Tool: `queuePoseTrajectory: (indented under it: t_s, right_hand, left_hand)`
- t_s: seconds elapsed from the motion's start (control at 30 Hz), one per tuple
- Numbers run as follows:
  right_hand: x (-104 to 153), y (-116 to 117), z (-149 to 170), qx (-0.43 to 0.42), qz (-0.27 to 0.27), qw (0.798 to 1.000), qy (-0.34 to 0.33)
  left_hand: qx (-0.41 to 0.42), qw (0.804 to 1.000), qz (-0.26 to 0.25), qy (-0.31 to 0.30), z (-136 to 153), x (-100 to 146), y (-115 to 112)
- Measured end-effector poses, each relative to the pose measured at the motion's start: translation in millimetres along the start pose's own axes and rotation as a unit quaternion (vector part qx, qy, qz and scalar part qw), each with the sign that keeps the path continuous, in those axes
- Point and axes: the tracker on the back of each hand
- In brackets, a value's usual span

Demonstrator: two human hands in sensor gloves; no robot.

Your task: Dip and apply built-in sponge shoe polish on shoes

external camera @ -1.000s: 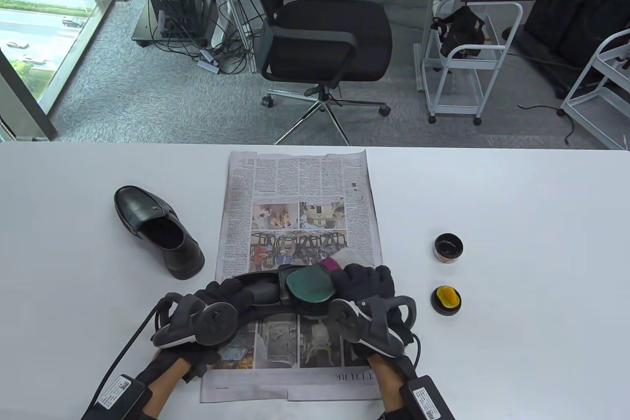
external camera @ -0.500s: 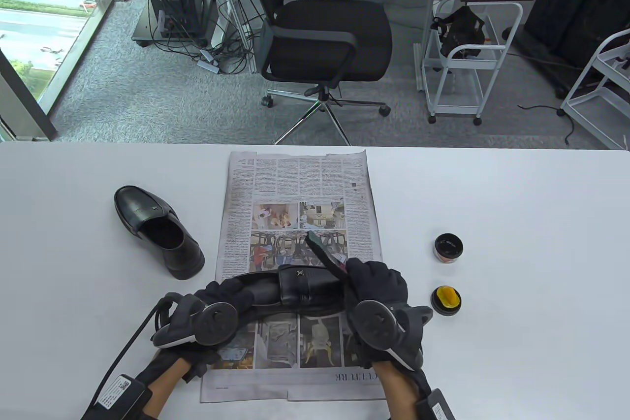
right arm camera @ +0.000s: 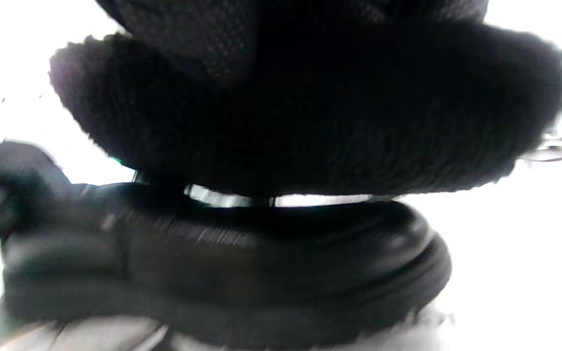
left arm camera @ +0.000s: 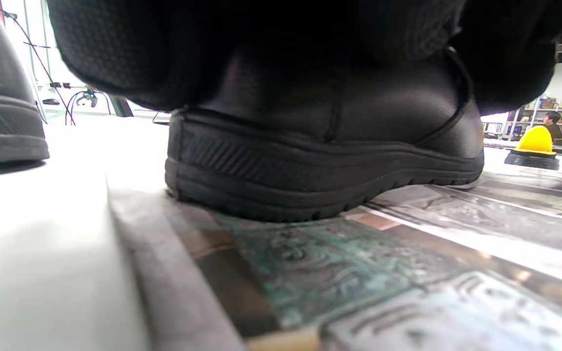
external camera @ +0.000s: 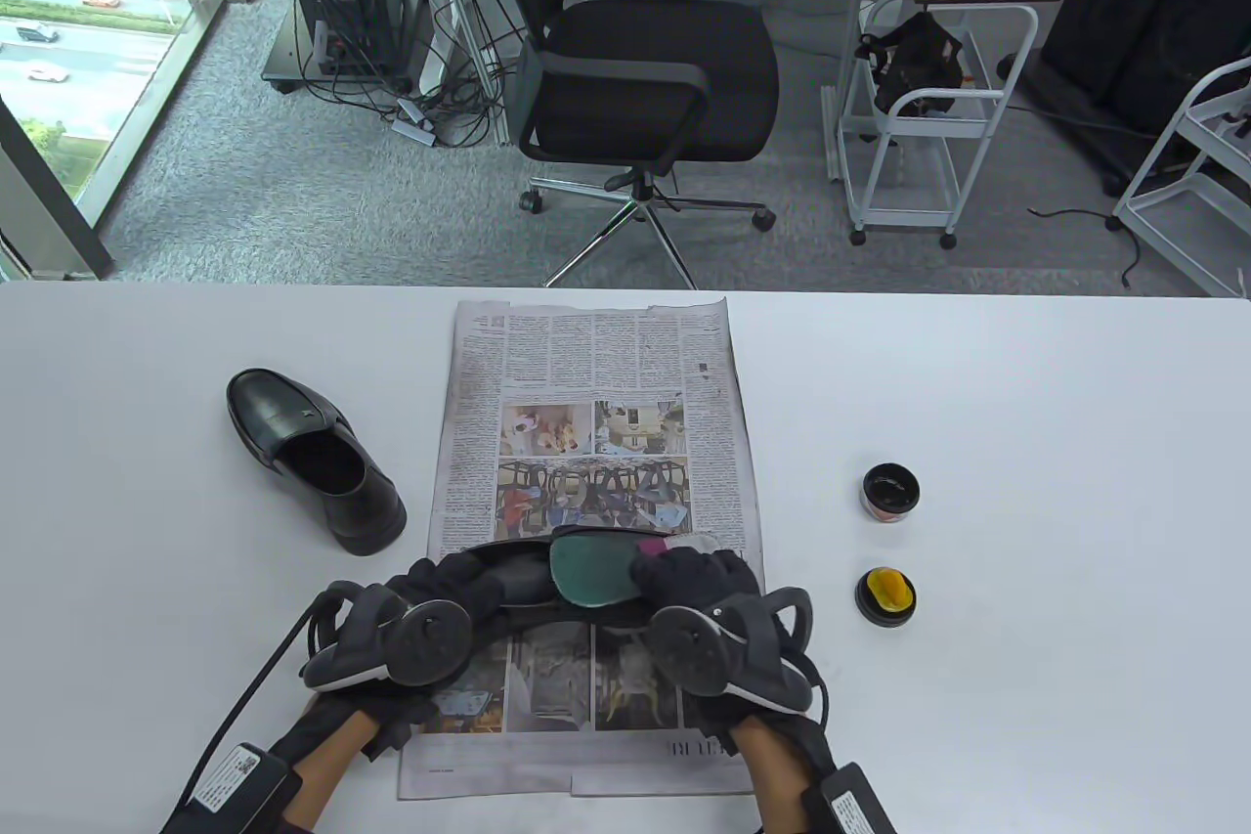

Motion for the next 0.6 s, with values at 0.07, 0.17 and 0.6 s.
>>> queuePoseTrajectory:
  t_s: [0.07, 0.17, 0.6]
  right_hand:
    - [7.2, -14.8, 17.1, -0.050, 0.041, 0.997, 0.033]
    - [16.5, -37.3, 40.8, -0.090, 0.091, 0.989, 0.080]
    - [86.3, -88.0, 169.4, -0.095, 0.196, 0.909, 0.356]
  left_hand:
    - [0.000, 1.000, 0.000, 0.000, 0.0, 0.0, 0.0]
    - [0.000, 1.000, 0.001, 0.000, 0.1, 0.0, -0.1]
    - [0.002, 1.000, 0.001, 0.001, 0.2, 0.0, -0.4]
Point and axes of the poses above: the tracker on the back of each hand, its own z axis roughly to the little-finger side, its own x axis roughly from the fingertips to the wrist, y = z × x, and after that the axes turned 14 degrees about -z, right-handed
